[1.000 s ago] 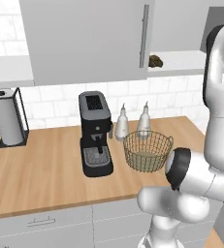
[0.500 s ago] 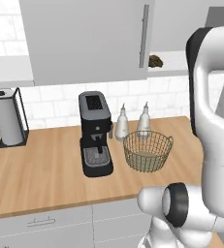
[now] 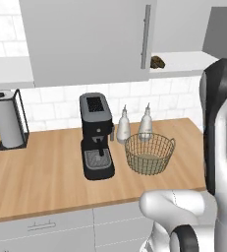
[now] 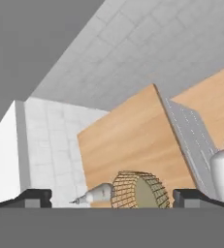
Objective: Open the cabinet, pick up the bread from the cabinet and place it in the basket. Then move the basket to the dining counter.
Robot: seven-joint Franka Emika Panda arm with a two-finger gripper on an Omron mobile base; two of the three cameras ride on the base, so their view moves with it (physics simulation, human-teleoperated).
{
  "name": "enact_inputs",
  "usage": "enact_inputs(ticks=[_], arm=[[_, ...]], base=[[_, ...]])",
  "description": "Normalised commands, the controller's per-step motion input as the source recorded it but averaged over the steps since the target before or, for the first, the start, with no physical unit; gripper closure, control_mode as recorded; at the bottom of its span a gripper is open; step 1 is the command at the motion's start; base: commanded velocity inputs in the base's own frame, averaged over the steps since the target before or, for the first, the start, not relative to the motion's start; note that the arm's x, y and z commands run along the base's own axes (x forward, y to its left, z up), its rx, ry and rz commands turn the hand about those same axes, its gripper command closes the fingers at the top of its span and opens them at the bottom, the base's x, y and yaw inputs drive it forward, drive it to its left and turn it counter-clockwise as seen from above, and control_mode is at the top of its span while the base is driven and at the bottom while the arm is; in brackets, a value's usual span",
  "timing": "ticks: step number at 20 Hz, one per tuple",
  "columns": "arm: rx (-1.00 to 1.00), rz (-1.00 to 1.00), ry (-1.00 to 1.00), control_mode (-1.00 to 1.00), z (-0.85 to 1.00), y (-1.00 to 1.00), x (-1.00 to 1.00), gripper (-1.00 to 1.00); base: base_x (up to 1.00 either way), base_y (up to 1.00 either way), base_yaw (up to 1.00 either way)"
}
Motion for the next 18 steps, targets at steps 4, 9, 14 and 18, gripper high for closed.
enact_inputs(ticks=[4, 9, 14, 18], arm=[[-0.13, 0.78, 0.18, -1.00, 0.01, 0.43, -0.11, -1.00], [-0.25, 0.75, 0.11, -1.00, 0.04, 0.51, -0.21, -1.00], [-0.37, 0.47, 0.00, -1.00, 0.01, 0.54, 0.00, -1.00], [-0.41, 0.28, -0.14, -1.00, 0.00, 0.14, 0.03, -1.00]], base=[[0.00, 0.00, 0.00], [0.00, 0.00, 0.00], [0.00, 0.00, 0.00], [0.00, 0.00, 0.00]])
